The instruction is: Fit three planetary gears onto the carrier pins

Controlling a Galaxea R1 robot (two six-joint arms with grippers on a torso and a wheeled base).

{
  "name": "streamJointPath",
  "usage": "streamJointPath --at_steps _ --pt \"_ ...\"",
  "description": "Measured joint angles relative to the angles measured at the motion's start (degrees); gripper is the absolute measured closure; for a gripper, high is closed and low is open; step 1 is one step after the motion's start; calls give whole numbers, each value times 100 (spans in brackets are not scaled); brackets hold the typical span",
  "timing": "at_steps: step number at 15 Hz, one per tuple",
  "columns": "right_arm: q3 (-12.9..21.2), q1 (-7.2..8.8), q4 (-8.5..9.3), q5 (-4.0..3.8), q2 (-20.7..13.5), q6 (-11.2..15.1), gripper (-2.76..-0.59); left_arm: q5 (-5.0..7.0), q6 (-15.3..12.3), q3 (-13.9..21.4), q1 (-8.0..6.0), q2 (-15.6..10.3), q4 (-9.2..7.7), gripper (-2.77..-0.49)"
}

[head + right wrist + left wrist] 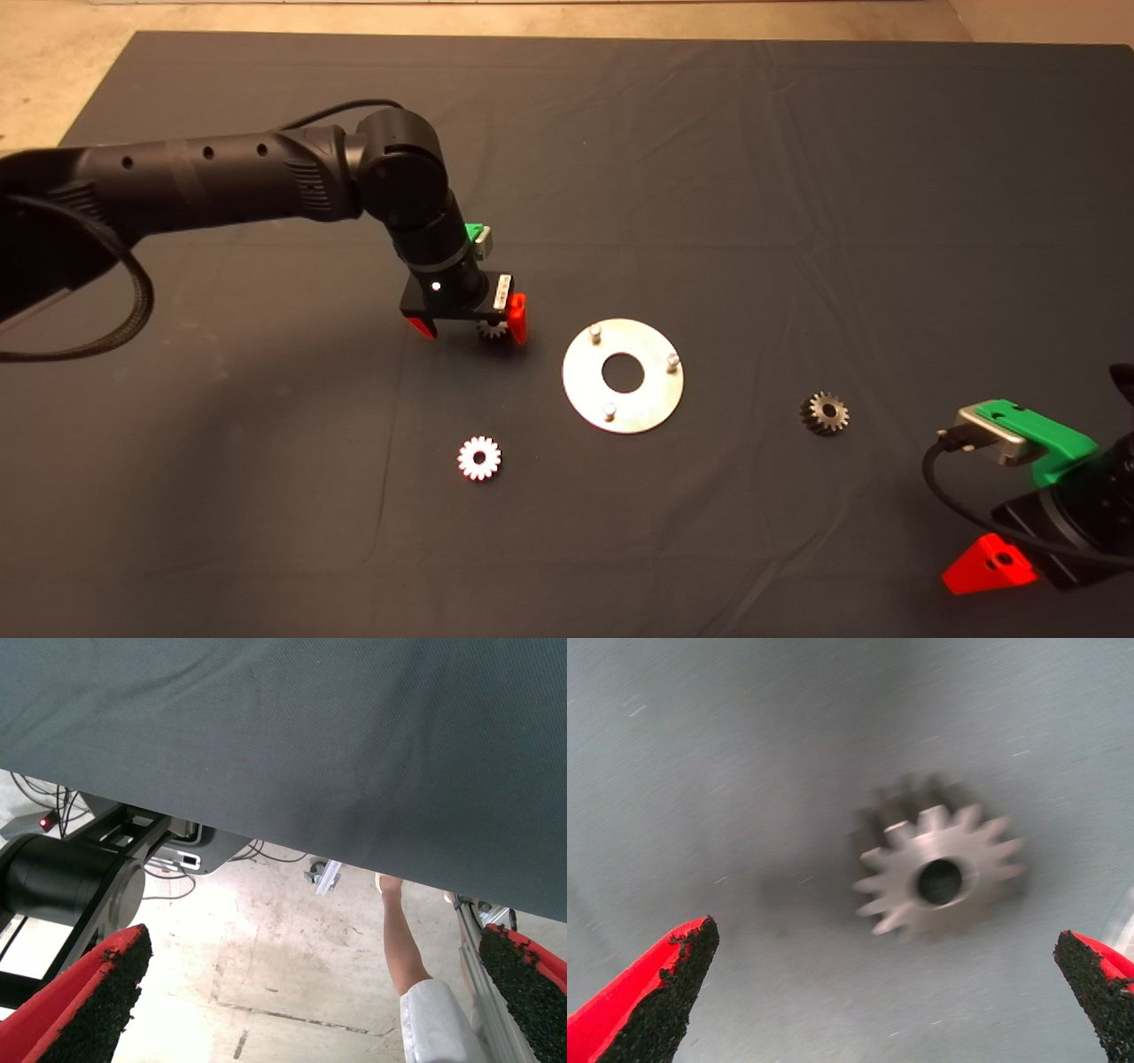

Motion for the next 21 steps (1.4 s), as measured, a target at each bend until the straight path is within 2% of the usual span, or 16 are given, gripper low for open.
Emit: streamJointPath --at_steps 2,4,8,9,13,17,18,21 --pt "0 -2 0 0 0 0 -275 -52 12 -2 0 75 128 -275" --pt "0 0 0 4 2 -2 -275 -50 15 -68 0 221 256 -275" --pt "0 -2 0 -7 0 0 -275 -50 118 -226 0 282 378 -275" --pt "0 0 0 -2 1 0 -275 -29 163 -286 2 282 400 -275" --pt "0 -2 2 -3 -2 0 -275 217 207 -328 2 284 435 -268" --pt "0 -2 4 0 0 0 -275 256 213 -328 2 284 435 -252" --pt "0 -2 3 0 0 0 -275 256 218 -333 2 286 435 -241" --pt "0 -2 6 -2 0 0 -275 353 276 -564 0 407 440 -237"
